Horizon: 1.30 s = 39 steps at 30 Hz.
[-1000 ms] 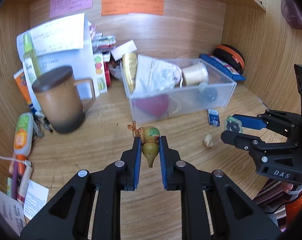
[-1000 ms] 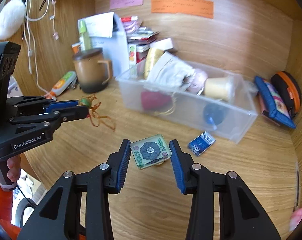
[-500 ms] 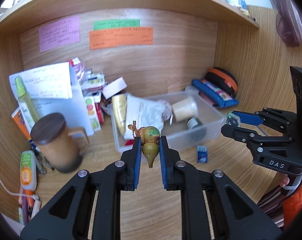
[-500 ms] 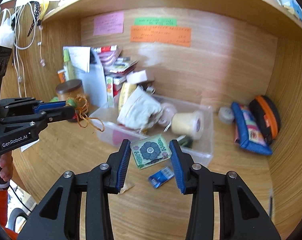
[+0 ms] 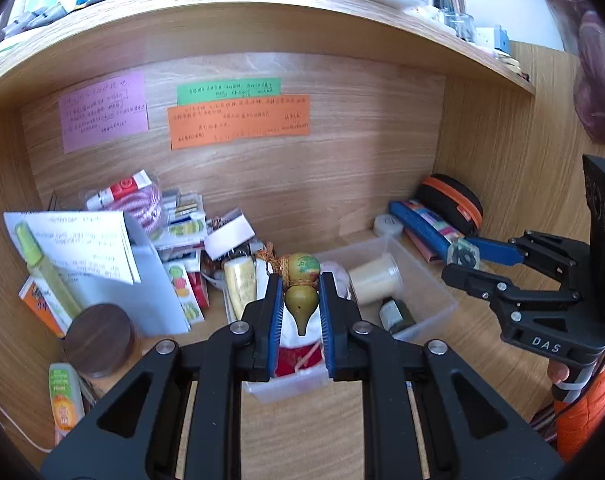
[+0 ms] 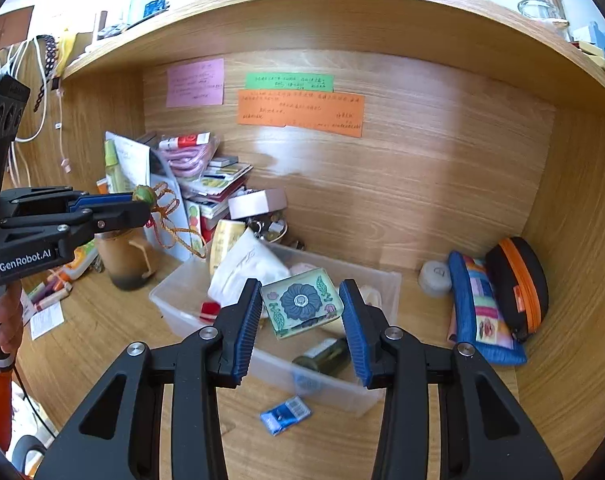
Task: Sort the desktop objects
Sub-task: 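Carry the gourd ornament and tile over the box and open both tools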
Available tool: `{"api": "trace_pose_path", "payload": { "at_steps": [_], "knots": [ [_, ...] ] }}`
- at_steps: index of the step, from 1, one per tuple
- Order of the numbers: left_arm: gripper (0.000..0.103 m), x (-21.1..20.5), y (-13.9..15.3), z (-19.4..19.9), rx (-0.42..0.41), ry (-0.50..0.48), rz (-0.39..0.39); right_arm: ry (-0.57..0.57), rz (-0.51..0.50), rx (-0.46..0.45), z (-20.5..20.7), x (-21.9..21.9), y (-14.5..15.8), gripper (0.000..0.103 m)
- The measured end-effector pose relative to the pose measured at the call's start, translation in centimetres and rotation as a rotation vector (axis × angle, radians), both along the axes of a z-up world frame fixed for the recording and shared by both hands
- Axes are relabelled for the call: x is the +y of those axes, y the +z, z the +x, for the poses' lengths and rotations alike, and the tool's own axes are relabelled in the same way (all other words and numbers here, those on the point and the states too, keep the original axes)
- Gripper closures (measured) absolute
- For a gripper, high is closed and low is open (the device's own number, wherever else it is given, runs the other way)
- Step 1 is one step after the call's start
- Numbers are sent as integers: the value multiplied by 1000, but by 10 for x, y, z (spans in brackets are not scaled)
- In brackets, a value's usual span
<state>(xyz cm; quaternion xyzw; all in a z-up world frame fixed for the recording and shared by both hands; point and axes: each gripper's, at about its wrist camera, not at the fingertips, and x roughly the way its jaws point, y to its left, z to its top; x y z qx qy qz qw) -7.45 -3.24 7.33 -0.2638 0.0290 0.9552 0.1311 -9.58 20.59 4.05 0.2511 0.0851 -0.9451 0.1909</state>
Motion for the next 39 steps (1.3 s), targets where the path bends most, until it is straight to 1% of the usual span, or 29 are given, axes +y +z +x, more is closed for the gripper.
{"api": "trace_pose_path", "payload": {
  "at_steps": [4,8,19,22,29,35,39],
  "knots": [
    [86,-1,1,-15,-4,1,9,7,0,-5,-14,-4,0,66],
    [86,1,-8,-32,-29,-4,8,15,7,-21,-27,-11,-6,66],
    [86,-1,-60,-72,-158,-8,3,39,22,-146,-69,-23,-47,66],
    [86,-1,-73,-79,-190,-15,3,52,22,-190,-79,-28,-60,66],
    [86,3,-99,-87,-250,-30,-16,73,63,-258,-92,-41,-85,66],
    [86,8,-115,-95,-303,-54,-20,78,72,-293,-99,-45,-99,66],
    [86,12,-120,-96,-311,-51,-44,79,70,-306,-100,-44,-104,66]
  ]
}}
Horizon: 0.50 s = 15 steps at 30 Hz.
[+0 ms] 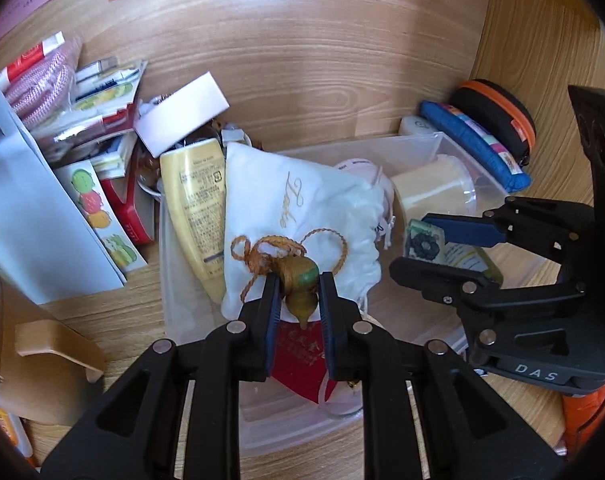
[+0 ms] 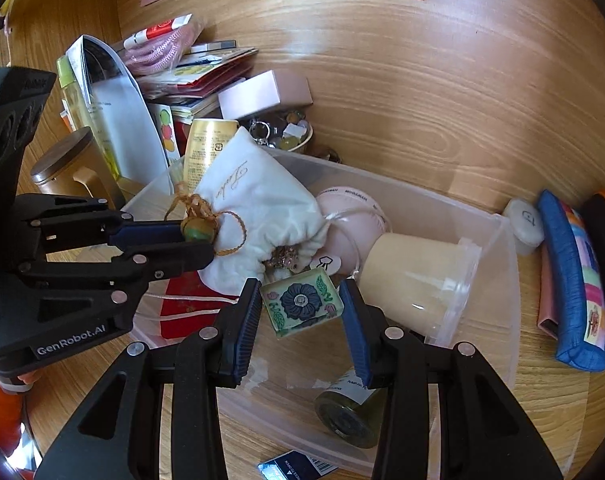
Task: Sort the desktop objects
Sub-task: 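Carry the gourd ornament and tile over the box and open both tools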
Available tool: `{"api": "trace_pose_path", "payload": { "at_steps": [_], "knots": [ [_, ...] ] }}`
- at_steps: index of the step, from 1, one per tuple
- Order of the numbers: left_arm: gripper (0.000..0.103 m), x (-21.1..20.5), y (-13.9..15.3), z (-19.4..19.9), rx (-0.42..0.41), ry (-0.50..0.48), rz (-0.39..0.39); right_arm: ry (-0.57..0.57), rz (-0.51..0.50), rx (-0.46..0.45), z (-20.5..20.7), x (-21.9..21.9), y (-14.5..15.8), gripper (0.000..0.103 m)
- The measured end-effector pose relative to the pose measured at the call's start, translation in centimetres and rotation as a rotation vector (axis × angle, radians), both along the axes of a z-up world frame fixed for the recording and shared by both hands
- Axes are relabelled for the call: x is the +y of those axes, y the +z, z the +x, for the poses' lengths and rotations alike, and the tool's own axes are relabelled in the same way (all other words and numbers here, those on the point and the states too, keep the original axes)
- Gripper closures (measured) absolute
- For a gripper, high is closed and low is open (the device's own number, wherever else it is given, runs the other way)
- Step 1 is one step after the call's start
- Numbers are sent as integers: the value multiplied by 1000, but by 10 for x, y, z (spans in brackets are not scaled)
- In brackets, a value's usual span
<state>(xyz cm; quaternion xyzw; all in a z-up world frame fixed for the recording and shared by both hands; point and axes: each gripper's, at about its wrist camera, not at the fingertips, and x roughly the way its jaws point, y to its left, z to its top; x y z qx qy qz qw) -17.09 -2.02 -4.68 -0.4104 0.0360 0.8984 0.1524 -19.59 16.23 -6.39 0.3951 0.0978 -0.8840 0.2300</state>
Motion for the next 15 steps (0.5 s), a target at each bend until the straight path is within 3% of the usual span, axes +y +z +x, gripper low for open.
{"api": "trace_pose_path", "payload": {
  "at_steps": [6,9,15],
  "knots": [
    [81,5,-1,1,15,4,-49,-2,6,-5,-1,1,-6,66],
    [61,3,-2,1,20,17,-49,-8,5,-3,-2,2,-7,66],
    [56,1,-2,5,29,14,-59,-10,1,4,-4,0,-6,66]
  ]
}}
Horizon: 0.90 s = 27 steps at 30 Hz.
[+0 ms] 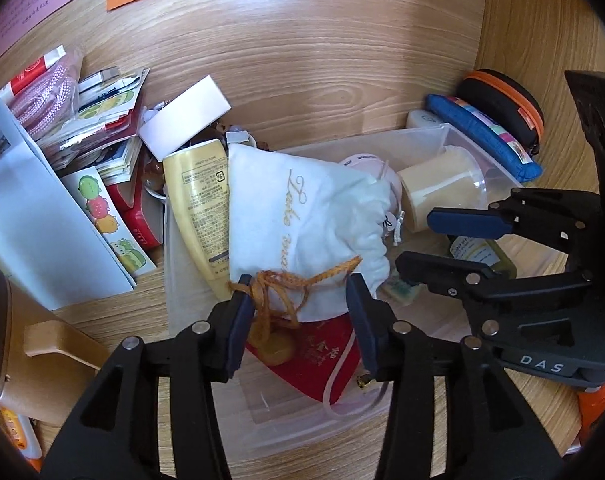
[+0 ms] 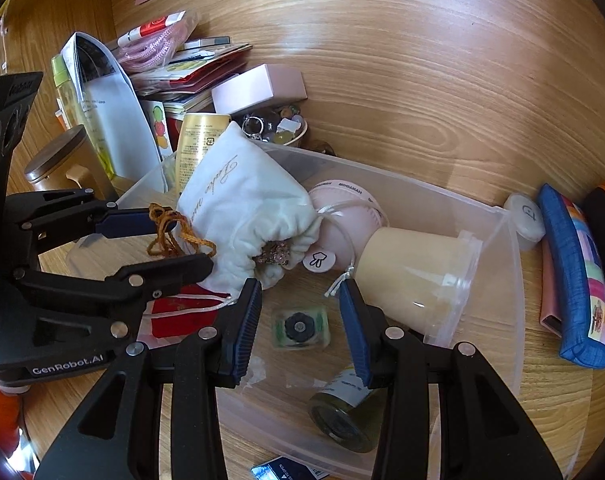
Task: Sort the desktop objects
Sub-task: 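Carry the gourd ornament and tile over the box and open both tools, then withdraw both tools from the box toward the staple box and shell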
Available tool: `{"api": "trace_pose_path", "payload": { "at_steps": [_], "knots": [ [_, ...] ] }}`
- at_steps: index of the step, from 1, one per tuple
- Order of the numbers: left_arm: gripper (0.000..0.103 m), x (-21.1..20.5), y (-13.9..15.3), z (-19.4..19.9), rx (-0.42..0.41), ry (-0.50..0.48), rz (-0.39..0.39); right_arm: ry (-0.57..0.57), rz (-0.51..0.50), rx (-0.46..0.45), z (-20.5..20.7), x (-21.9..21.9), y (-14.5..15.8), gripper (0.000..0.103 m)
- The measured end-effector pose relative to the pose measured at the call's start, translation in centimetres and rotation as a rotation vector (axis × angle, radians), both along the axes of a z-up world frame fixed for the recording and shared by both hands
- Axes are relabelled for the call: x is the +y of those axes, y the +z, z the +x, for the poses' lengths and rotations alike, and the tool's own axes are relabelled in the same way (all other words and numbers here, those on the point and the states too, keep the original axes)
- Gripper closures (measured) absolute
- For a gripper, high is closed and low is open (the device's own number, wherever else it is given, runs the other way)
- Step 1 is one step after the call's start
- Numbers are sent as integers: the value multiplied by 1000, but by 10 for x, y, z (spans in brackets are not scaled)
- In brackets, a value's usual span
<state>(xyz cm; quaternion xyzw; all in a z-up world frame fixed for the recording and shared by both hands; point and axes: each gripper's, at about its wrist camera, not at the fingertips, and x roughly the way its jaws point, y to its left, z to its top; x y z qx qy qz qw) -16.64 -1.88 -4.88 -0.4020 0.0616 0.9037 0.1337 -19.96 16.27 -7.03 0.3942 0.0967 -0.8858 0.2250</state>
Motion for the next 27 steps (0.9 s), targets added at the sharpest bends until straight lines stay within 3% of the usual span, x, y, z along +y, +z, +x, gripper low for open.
{"api": "trace_pose_path", "payload": {
  "at_steps": [5,7,14,18,21,27],
  "knots": [
    [54,-1,1,1,5,0,-3,2,-9,21,3,1,4,60],
    [49,0,3,2,11,-1,-2,3,-26,41,6,3,9,57],
    [48,-3,19,13,47,-12,31,-22,-98,75,10,20,30,53],
    [33,-4,30,20,85,15,3,-55,-123,100,16,33,47,49],
    [31,-1,38,27,112,20,-11,-79,-123,133,28,40,58,39],
    [21,4,51,49,174,33,-48,-93,-118,171,55,49,67,39]
  ]
}}
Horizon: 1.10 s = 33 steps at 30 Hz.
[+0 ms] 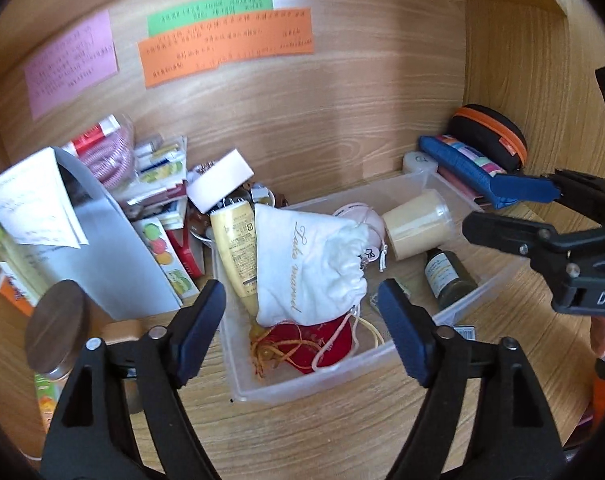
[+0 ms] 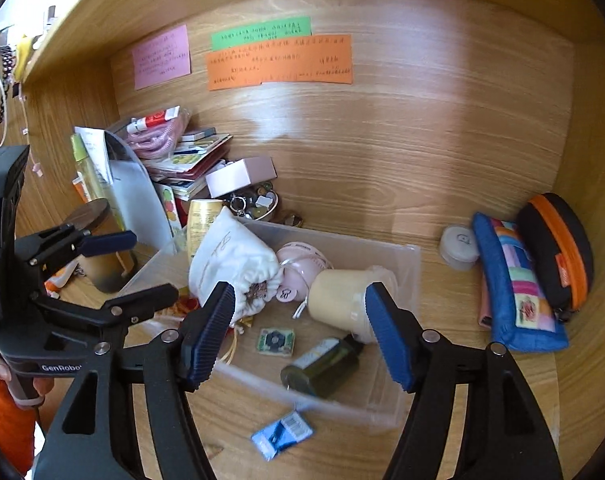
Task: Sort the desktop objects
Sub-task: 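Withdraw both tools from the box toward the staple box and shell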
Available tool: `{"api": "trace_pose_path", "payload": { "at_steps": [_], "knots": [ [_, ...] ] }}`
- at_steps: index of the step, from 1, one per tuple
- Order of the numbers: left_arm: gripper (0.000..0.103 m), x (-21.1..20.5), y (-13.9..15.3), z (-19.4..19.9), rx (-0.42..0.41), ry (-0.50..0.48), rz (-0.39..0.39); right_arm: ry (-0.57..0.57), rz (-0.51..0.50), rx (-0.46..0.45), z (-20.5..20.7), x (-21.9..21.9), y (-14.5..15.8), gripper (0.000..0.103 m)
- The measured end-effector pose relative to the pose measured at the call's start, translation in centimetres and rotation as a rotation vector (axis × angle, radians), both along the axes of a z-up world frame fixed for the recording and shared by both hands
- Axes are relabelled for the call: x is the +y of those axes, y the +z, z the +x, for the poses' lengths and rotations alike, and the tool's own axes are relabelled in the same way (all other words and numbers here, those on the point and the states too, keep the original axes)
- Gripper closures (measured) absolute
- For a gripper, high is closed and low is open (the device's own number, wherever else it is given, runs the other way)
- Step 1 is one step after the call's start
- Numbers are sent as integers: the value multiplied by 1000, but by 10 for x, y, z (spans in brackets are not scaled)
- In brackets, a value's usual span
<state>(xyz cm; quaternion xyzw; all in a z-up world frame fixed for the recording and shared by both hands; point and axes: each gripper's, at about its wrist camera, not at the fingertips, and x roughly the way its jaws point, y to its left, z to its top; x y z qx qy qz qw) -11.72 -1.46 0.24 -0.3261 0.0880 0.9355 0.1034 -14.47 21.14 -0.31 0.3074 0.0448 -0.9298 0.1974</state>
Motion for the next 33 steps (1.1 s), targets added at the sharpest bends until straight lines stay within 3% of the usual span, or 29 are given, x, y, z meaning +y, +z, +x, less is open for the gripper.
{"api": "trace_pose_path", "payload": {
  "at_steps": [5,7,14,24,33],
  "knots": [
    [18,5,7,22,32,-1,-20,-13,13,2,23,6,-2,39],
    [10,8,7,30,46,4,-29,-18,13,-3,30,9,-5,39],
    [10,13,2,51,42,-1,-28,-41,11,-34,51,20,-19,39],
    [10,24,-38,69,-65,-15,-12,-70,21,-129,63,29,-59,39],
    [10,38,-66,82,-135,-48,-3,-64,-7,-172,72,36,-76,39]
  ]
}}
